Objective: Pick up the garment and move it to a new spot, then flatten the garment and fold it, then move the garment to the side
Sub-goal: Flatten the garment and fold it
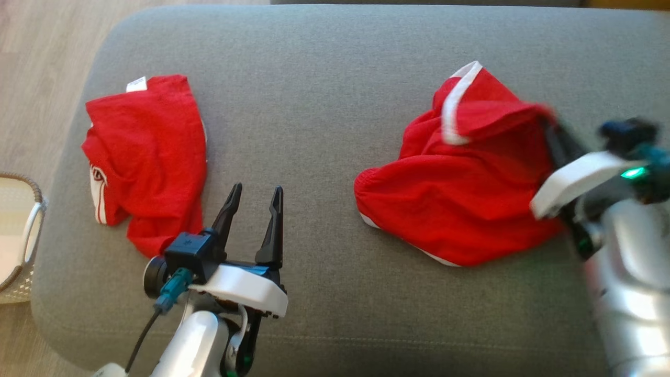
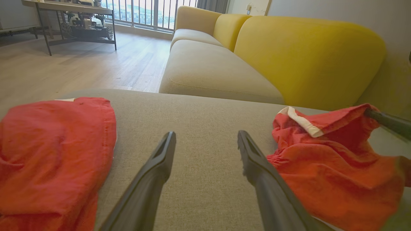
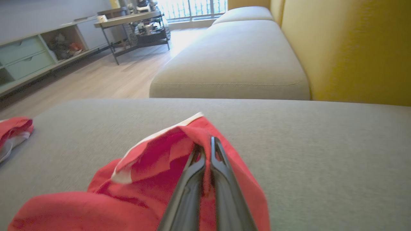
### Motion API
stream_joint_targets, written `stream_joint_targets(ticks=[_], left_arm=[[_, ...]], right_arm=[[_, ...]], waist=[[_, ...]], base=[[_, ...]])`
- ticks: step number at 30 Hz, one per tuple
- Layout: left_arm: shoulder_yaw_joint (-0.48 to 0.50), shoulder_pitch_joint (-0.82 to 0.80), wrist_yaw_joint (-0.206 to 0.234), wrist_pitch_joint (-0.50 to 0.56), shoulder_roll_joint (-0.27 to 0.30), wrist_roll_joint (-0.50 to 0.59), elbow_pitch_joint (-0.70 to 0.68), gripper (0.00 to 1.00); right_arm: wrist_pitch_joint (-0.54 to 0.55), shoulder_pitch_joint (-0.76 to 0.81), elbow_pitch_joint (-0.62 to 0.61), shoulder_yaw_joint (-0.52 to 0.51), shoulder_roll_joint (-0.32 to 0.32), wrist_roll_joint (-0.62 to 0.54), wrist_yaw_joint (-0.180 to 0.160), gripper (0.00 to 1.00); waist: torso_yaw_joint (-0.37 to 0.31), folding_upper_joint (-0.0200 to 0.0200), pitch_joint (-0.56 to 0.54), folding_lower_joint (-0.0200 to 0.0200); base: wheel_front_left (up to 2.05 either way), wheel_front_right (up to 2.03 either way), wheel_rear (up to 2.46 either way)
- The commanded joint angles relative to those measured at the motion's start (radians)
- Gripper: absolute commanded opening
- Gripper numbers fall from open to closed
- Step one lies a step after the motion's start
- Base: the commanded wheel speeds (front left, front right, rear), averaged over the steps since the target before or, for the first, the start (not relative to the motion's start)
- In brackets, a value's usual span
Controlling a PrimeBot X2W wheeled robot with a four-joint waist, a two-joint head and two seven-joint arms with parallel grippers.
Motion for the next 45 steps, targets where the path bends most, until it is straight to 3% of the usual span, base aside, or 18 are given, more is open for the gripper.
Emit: stream_joint_targets(ticks=[1,6,10,11,12,16,22,25,32,34,40,45], left_arm=[[0.026,-0.042,0.0,-0.012,0.002,0.003,-0.026,1.0],[0.023,-0.048,-0.004,-0.012,0.002,0.009,-0.026,1.0],[0.016,-0.055,-0.008,-0.012,0.002,0.012,-0.022,1.0],[0.013,-0.057,-0.01,-0.012,0.002,0.013,-0.019,1.0],[0.011,-0.058,-0.012,-0.012,0.002,0.014,-0.017,1.0],[0.008,-0.061,-0.011,-0.012,0.002,0.01,-0.011,1.0],[0.017,-0.056,-0.01,-0.012,0.002,0.009,-0.004,1.0],[0.027,-0.053,-0.009,-0.012,0.002,0.007,-0.006,1.0],[0.061,-0.023,0.0,-0.012,0.002,-0.006,-0.017,1.0],[0.066,-0.017,0.001,-0.012,0.002,-0.008,-0.018,1.0],[0.09,0.017,0.01,-0.012,0.002,-0.023,-0.023,1.0],[0.095,0.028,0.013,-0.012,0.002,-0.035,-0.022,1.0]], right_arm=[[0.001,-0.051,-0.025,-0.005,-0.009,0.01,0.0,0.0],[0.042,-0.147,0.052,-0.258,-0.026,0.049,0.0,0.0],[0.06,-0.202,0.138,-0.389,-0.067,-0.093,0.0,0.0],[0.074,-0.212,0.161,-0.422,-0.07,-0.136,0.0,0.47],[0.079,-0.227,0.178,-0.469,-0.066,-0.166,0.0,1.0],[0.084,-0.288,0.201,-0.645,-0.02,-0.334,0.0,1.0],[0.049,-0.318,0.206,-0.659,0.049,-0.422,0.0,1.0],[-0.012,-0.317,0.212,-0.568,0.067,-0.409,0.0,1.0],[-0.106,-0.195,0.147,-0.28,0.087,-0.229,0.0,1.0],[-0.11,-0.163,0.12,-0.248,0.088,-0.188,0.0,1.0],[-0.117,0.09,-0.133,-0.036,0.091,0.02,0.0,1.0],[-0.085,0.284,-0.341,0.023,0.091,0.072,0.0,1.0]], waist=[[-0.003,0.0,0.001,0.0],[-0.008,0.0,0.012,0.0],[-0.005,0.0,0.025,0.0],[-0.004,0.0,0.028,0.0],[-0.003,0.0,0.03,0.0],[-0.004,0.0,0.028,0.0],[-0.028,0.0,-0.006,0.0],[-0.044,0.0,-0.029,0.0],[-0.089,0.0,-0.09,0.0],[-0.096,0.0,-0.098,0.0],[-0.138,0.0,-0.132,0.0],[-0.173,0.0,-0.127,0.0]], base=[[0.0,0.0,0.0],[0.0,0.0,0.0],[0.0,0.0,0.0],[0.0,0.0,0.0],[0.0,0.0,0.0],[0.0,0.0,0.0],[0.0,0.0,0.0],[0.0,0.0,0.0],[0.0,0.0,0.0],[0.0,0.0,0.0],[0.0,0.0,0.0],[0.0,0.0,0.0]])
